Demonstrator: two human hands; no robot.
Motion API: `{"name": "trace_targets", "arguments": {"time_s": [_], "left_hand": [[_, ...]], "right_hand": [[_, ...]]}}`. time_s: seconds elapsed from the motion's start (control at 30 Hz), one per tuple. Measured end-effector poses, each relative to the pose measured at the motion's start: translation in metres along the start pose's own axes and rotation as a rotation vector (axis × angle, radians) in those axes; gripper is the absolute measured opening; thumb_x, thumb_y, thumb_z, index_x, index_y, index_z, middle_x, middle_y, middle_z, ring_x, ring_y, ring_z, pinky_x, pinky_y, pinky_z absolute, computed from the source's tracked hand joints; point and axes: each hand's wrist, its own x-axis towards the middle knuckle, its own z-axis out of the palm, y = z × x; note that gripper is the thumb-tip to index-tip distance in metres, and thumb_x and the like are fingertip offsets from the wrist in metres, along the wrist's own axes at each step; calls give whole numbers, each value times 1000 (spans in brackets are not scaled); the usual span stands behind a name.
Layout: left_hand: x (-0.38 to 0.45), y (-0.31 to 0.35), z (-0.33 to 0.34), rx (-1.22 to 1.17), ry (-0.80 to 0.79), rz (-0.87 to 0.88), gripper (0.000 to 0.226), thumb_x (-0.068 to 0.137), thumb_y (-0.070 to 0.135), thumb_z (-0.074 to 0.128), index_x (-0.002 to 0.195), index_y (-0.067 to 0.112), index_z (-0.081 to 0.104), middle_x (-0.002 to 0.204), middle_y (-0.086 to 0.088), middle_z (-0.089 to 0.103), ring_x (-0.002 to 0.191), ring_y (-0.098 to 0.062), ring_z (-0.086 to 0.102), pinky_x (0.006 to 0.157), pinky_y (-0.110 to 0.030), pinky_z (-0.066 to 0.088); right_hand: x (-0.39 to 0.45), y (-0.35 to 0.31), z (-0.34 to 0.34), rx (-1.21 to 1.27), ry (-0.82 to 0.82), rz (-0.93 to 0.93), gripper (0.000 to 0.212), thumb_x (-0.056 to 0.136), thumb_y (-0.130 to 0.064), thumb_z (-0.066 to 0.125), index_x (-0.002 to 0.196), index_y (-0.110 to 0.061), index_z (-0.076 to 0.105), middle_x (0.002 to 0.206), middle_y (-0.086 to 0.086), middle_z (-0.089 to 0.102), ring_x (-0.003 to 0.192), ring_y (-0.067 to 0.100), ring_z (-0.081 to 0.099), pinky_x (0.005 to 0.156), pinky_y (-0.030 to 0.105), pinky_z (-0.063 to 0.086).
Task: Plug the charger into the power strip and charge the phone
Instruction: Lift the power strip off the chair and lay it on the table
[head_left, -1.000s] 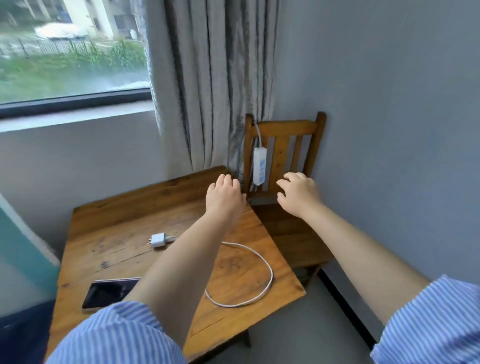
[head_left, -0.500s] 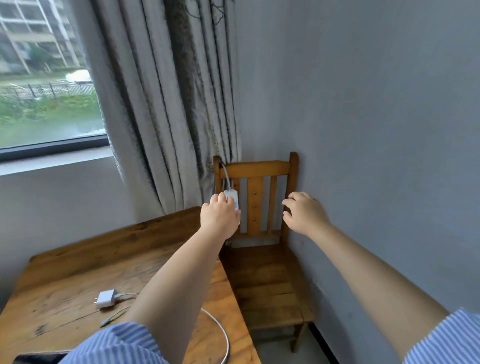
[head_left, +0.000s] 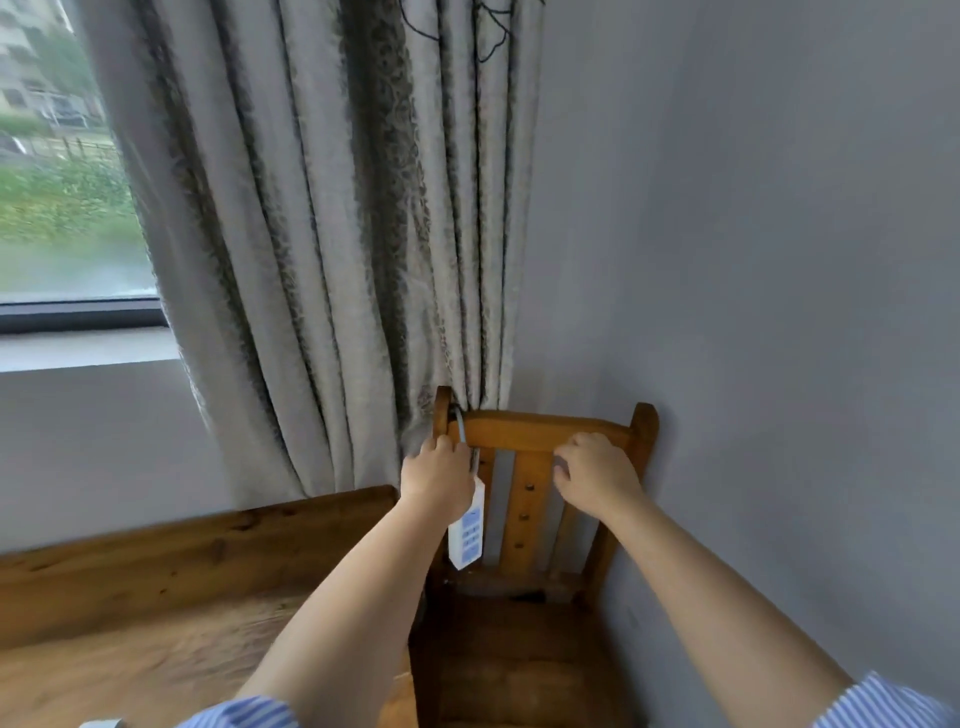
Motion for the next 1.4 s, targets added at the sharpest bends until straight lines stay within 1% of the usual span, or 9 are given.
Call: {"name": "trace_targets", "arguments": {"time_s": [0.27, 0.37, 0.53, 0.67, 0.77, 0.97, 1.17, 1.3, 1.4], "left_hand": [[64, -1, 53, -105, -100, -195, 39, 94, 23, 41, 131, 13, 36, 137, -9, 43, 119, -28, 47, 88, -38, 46], [89, 5, 66, -182, -103, -295, 34, 97, 25, 37, 128, 11, 38, 128, -12, 51, 111, -29, 53, 81, -38, 48], [118, 10, 80, -342, 5, -456, 25, 99, 26, 32, 109, 8, 46, 105, -15, 64, 91, -32, 62, 64, -36, 46], [118, 6, 84, -366, 64, -463, 20, 98, 21, 34, 101, 6, 47, 98, -15, 64, 83, -32, 61, 58, -34, 39], [116, 8, 88, -347, 23, -454, 23, 98, 24, 37, 110, 6, 43, 98, -14, 64, 84, -32, 62, 57, -34, 40], [118, 11, 95, -252, -28, -475, 24, 99, 22, 33, 109, 5, 48, 102, -15, 65, 87, -31, 63, 61, -34, 44], [105, -1, 64, -270, 173, -413, 28, 99, 23, 32, 101, 3, 51, 92, -17, 64, 76, -31, 61, 55, -31, 37], [117, -2, 35, -312, 254, -375, 28, 99, 21, 32, 99, 1, 50, 92, -19, 62, 67, -23, 47, 57, -31, 33], [129, -13, 20, -301, 293, -435, 29, 99, 23, 31, 97, 1, 50, 92, -20, 63, 69, -27, 50, 57, -32, 34]], "right_hand": [[99, 23, 46, 34, -121, -173, 24, 92, -19, 42, 104, -7, 59, 111, 15, 58, 104, 28, 52, 83, 36, 45], [128, 28, 63, 56, -65, -269, 26, 91, -17, 43, 114, -8, 55, 114, 14, 56, 108, 28, 50, 85, 36, 43], [159, 34, 89, 129, 63, -346, 24, 87, -15, 54, 108, -4, 53, 104, 17, 56, 95, 31, 53, 72, 35, 43], [159, 34, 98, 38, 161, -387, 27, 67, -14, 78, 84, -3, 61, 78, 16, 64, 68, 31, 62, 55, 32, 52], [156, 32, 99, 4, 227, -390, 33, 52, -17, 87, 71, -7, 61, 64, 11, 64, 54, 26, 62, 45, 26, 50], [157, 34, 102, 14, 280, -410, 33, 53, -18, 87, 67, -8, 58, 61, 9, 63, 51, 22, 60, 44, 23, 48], [156, 34, 102, 24, 301, -413, 31, 55, -14, 86, 66, -7, 58, 61, 10, 63, 51, 23, 59, 43, 26, 48], [156, 34, 102, 39, 310, -412, 30, 56, -12, 86, 67, -6, 59, 61, 11, 63, 51, 24, 59, 44, 26, 49], [155, 35, 105, 37, 304, -421, 30, 55, -12, 86, 66, -7, 59, 60, 10, 62, 50, 24, 59, 43, 24, 48]]}}
